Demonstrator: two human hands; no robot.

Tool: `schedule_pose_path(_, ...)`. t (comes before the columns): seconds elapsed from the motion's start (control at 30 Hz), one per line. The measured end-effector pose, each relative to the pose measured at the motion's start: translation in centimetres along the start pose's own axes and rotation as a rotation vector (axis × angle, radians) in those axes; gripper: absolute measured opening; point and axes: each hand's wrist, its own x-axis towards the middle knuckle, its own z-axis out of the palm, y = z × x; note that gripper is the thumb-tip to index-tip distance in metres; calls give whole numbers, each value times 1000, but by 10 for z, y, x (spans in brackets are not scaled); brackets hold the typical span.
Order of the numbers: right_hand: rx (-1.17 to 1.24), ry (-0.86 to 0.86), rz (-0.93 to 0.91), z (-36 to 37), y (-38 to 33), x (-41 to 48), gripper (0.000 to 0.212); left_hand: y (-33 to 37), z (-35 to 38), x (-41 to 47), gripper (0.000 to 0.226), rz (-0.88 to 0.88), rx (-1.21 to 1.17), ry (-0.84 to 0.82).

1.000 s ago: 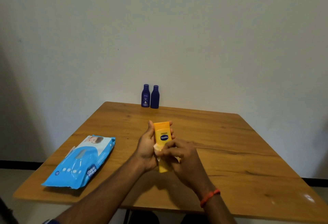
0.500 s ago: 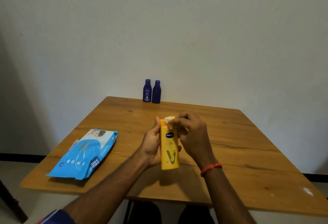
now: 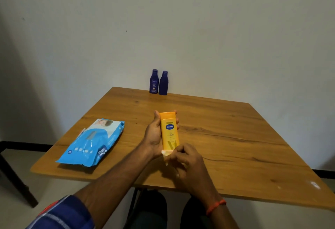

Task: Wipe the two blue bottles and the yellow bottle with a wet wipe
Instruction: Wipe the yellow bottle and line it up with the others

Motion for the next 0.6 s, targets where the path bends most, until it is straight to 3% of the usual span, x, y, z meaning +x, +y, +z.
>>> schedule_pose_path(0.17, -153, 11, -161, -1, -7, 2, 25, 6, 3, 3, 56, 86, -68, -3)
schedule_pose_path(0.3, -94, 225, -100, -16, 7, 2, 11, 10, 5, 7, 58, 75, -129, 42)
schedule_pose_path(0.37, -79, 297, -60, -21, 12, 4, 15, 12, 5, 9, 61, 65, -162, 64)
schedule_pose_path(0.43, -56, 320, -31, -22, 13, 6, 23, 11, 6, 11, 62, 47, -198, 82)
schedule_pose_path(0.53, 14, 296, -58, -16, 3, 7, 4, 9, 10, 10, 65, 23, -264, 97)
schedule_pose_path(0.6, 14, 296, -77, -8, -3, 7, 5, 7, 11, 8, 66, 19, -299, 94)
